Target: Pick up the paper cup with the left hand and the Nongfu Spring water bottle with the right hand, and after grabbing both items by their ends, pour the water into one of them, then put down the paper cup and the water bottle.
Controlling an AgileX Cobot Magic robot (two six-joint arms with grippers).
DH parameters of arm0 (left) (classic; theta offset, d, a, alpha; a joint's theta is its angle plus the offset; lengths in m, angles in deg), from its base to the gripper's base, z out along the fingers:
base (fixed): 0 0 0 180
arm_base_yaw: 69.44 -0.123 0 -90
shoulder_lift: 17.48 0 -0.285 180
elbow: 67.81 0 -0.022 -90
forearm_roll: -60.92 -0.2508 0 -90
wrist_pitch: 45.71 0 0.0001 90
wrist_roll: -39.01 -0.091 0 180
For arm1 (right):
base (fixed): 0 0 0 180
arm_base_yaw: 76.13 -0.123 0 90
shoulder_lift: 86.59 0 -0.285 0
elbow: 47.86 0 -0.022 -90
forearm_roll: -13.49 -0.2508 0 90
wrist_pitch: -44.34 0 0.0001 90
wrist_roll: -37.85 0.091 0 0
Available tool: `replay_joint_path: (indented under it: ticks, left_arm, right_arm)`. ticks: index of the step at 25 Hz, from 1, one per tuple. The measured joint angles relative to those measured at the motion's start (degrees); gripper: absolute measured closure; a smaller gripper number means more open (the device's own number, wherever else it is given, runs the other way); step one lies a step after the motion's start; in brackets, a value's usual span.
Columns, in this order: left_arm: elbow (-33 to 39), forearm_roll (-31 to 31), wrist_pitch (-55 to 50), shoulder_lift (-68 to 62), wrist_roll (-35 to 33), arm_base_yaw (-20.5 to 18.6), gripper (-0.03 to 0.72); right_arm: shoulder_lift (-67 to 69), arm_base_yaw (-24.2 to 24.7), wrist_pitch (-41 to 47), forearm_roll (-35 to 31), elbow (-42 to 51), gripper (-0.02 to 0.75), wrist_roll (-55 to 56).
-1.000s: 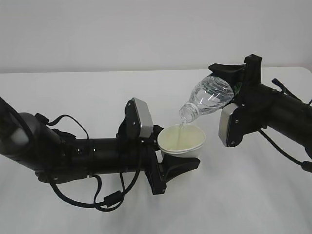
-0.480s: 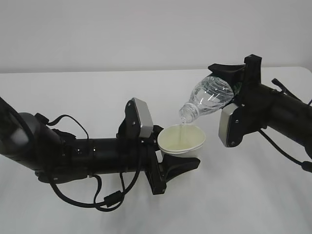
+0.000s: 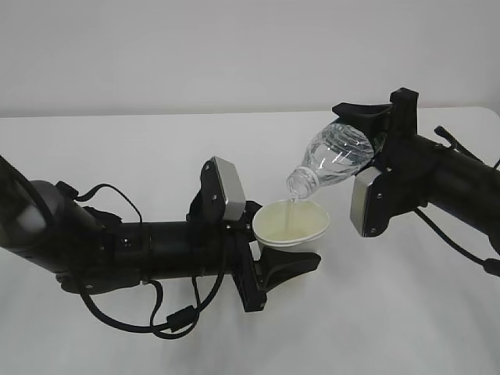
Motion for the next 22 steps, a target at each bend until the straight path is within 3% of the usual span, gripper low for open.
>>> replay_joint_path:
  ticks: [22]
  left_arm:
    - [0.0,0.0,0.0,0.0,0.0,0.0,0.25]
  right_arm:
    - [0.0,0.0,0.0,0.2,0.0,0.309,-0.39]
